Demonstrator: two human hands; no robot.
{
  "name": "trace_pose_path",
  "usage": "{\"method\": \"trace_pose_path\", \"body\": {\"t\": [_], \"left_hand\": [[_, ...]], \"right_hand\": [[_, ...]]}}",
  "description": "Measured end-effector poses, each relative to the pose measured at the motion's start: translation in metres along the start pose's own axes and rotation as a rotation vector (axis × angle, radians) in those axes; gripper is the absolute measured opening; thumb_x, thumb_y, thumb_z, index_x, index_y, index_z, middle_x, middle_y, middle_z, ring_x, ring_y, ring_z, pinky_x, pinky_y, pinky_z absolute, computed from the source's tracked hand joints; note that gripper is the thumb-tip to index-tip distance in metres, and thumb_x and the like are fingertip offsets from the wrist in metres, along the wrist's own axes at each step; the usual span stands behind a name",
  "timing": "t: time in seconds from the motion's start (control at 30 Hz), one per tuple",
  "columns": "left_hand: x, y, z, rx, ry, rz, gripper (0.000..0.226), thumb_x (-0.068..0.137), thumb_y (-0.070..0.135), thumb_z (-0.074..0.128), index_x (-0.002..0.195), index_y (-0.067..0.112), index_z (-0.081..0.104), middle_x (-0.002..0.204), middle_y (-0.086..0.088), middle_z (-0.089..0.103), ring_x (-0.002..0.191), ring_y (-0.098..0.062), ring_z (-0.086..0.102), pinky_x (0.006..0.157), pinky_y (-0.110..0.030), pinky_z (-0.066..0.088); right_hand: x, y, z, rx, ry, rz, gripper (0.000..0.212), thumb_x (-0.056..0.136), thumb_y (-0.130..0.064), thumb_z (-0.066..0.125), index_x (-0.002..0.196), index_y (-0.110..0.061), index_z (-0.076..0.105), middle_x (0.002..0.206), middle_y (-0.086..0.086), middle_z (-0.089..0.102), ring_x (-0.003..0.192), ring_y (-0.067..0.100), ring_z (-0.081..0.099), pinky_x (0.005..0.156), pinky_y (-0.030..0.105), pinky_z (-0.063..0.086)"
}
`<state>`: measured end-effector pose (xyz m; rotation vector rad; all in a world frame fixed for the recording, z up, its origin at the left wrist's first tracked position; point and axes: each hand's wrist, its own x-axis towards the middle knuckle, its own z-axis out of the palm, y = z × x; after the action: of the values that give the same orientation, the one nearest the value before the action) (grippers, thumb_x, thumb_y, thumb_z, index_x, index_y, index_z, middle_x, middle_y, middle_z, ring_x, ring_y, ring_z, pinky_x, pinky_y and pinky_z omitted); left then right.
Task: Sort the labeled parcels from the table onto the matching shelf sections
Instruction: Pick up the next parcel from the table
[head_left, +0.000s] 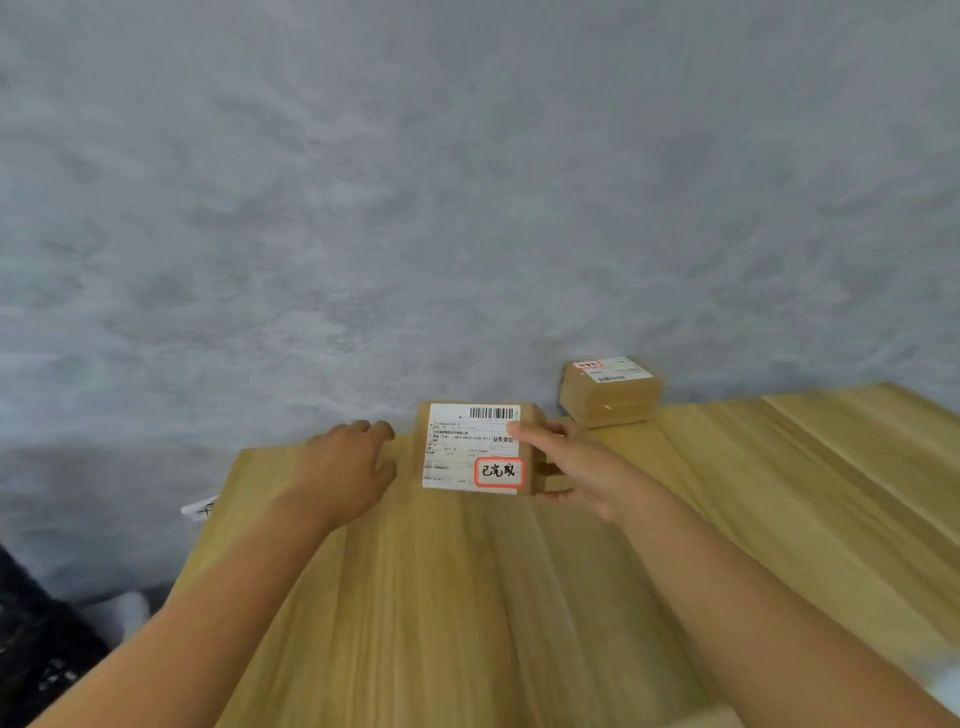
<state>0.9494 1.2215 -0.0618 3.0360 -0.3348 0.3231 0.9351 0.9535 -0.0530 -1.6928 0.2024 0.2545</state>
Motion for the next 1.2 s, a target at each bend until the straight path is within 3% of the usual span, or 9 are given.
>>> {"method": "trace_pose_path", "body": {"t": [0.1,0.3,0.47,0.57,0.7,0.93,1.13,1.2], "left_hand": [[0.004,0.047,-0.002,-0.018,0.01,0.082,0.042,0.097,0.038,0.047,0.137,0.025,0.049,0.125,0.002,0.061,0.113,-0.02,0.059,0.088,-0.035,0.049],[-0.008,0.18,-0.002,-0.099,0.015,0.242,0.042,0.097,0.039,0.048,0.136,0.025,0.05,0.127,0.0,0.06,0.117,-0.023,0.057,0.092,-0.037,0.049],[-0.044,0.312,-0.002,-0.141,0.001,0.476,0.043,0.096,0.039,0.049,0.137,0.024,0.049,0.128,0.0,0.059,0.117,-0.022,0.057,0.089,-0.037,0.049],[-0.065,0.386,-0.003,-0.171,-0.002,0.608,0.044,0.094,0.04,0.051,0.135,0.024,0.05,0.126,0.0,0.06,0.117,-0.022,0.057,0.089,-0.036,0.048],[-0.081,0.475,-0.005,-0.198,-0.011,0.771,0.043,0.094,0.039,0.051,0.134,0.024,0.052,0.124,0.001,0.061,0.115,-0.022,0.058,0.087,-0.034,0.048],[-0.105,0.639,0.0,-0.247,-0.029,1.059,0.041,0.096,0.038,0.049,0.135,0.025,0.052,0.126,0.001,0.061,0.112,-0.023,0.06,0.084,-0.033,0.049],[-0.17,0.786,0.005,-0.32,-0.048,1.364,0.041,0.098,0.039,0.047,0.136,0.025,0.051,0.128,0.002,0.061,0.114,-0.02,0.059,0.088,-0.034,0.049],[-0.203,0.829,0.003,-0.335,-0.056,1.466,0.042,0.098,0.04,0.047,0.137,0.025,0.051,0.13,0.002,0.06,0.116,-0.02,0.058,0.089,-0.034,0.049]], "right_hand": [[-0.029,0.012,-0.042,0.004,0.1,-0.017,0.063,0.075,-0.06,0.074,0.123,-0.023,0.055,0.115,-0.006,0.07,0.108,0.015,0.065,0.094,0.047,0.054],[-0.125,0.05,-0.152,0.1,0.305,-0.053,0.094,0.055,-0.071,0.078,0.124,-0.012,0.053,0.11,0.003,0.075,0.105,0.023,0.071,0.09,0.047,0.058],[-0.23,0.087,-0.234,0.206,0.454,-0.055,0.074,0.075,-0.057,0.074,0.126,-0.007,0.055,0.109,0.008,0.076,0.098,0.022,0.074,0.074,0.035,0.061],[-0.288,0.112,-0.276,0.217,0.566,-0.038,0.063,0.084,-0.056,0.068,0.125,-0.009,0.057,0.11,0.007,0.076,0.099,0.02,0.073,0.085,0.037,0.06],[-0.359,0.139,-0.329,0.233,0.704,-0.022,0.064,0.086,-0.057,0.064,0.129,-0.009,0.057,0.108,0.003,0.077,0.104,0.022,0.072,0.098,0.045,0.055],[-0.464,0.186,-0.414,0.275,0.974,0.006,0.063,0.087,-0.058,0.063,0.129,-0.013,0.053,0.103,0.001,0.078,0.101,0.021,0.072,0.091,0.041,0.058],[-0.568,0.234,-0.47,0.322,1.256,0.03,0.068,0.077,-0.064,0.07,0.126,-0.02,0.052,0.099,-0.003,0.078,0.091,0.014,0.075,0.077,0.033,0.059],[-0.609,0.253,-0.478,0.366,1.355,0.053,0.067,0.078,-0.063,0.07,0.126,-0.02,0.054,0.101,-0.002,0.078,0.094,0.016,0.075,0.083,0.037,0.059]]}}
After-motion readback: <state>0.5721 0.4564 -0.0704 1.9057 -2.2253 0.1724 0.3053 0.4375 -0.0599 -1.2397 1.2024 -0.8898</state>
